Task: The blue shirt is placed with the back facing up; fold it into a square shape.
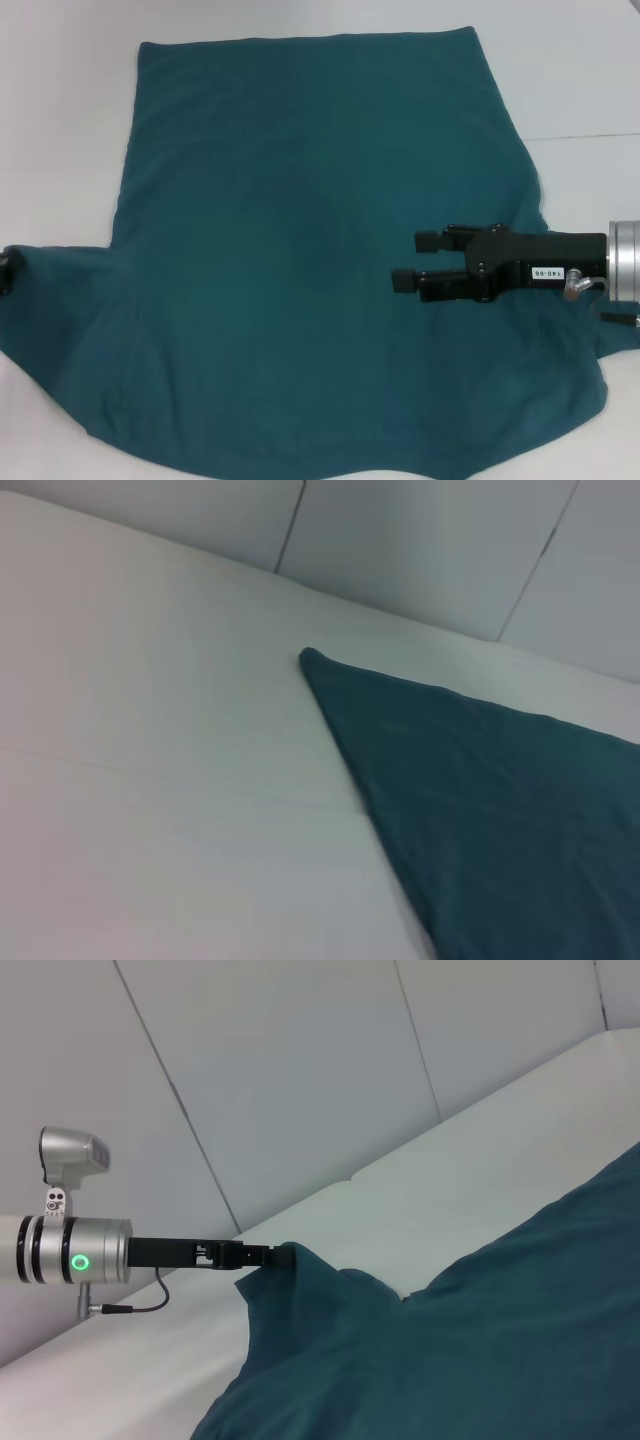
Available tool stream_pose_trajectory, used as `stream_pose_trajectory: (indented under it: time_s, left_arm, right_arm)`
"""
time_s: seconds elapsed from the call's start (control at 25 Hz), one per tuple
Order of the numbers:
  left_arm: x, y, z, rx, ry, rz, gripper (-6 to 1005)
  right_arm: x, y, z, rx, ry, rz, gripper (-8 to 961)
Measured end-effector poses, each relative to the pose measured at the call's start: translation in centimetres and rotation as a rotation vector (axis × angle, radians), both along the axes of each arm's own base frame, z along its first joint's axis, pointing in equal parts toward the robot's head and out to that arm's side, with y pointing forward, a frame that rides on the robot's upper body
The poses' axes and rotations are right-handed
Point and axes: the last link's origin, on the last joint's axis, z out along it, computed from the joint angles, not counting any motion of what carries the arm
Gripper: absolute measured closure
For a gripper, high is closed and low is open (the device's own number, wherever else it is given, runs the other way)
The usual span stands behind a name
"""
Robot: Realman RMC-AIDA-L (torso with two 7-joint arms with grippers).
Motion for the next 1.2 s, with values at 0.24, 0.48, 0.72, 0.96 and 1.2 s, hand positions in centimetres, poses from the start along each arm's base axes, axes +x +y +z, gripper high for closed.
stream_pose_trajectory:
  time_s: [0.24, 0.48, 0.72, 0.96, 1.2]
  left_arm:
    - [1.6, -0.3, -0.7, -0.055, -0.083, -0.067, 995]
    - [3.8, -0.8, -1.4, -0.127, -0.209, -0.159, 996]
    - [4.8, -1.2, -2.1, -0.169, -0.270, -0.182, 991]
    - [5.7, -1.4, -3.8, -0.199, -0.311, -0.198, 986]
    - [6.8, -1.2, -5.5, -0.221, -0.348, -0.218, 981]
  right_arm:
    - [0.0, 0.0, 0.0, 0.000, 0.000, -0.001, 29]
    - [0.0, 0.0, -0.1, 0.000, 0.001, 0.003, 28]
    - [-0.1, 0.0, -0.1, 0.000, 0.001, 0.004, 28]
    - [-0.1, 0.0, -0.1, 0.000, 0.001, 0.005, 28]
    - [-0.1, 0.0, -0.1, 0.001, 0.000, 0.008, 28]
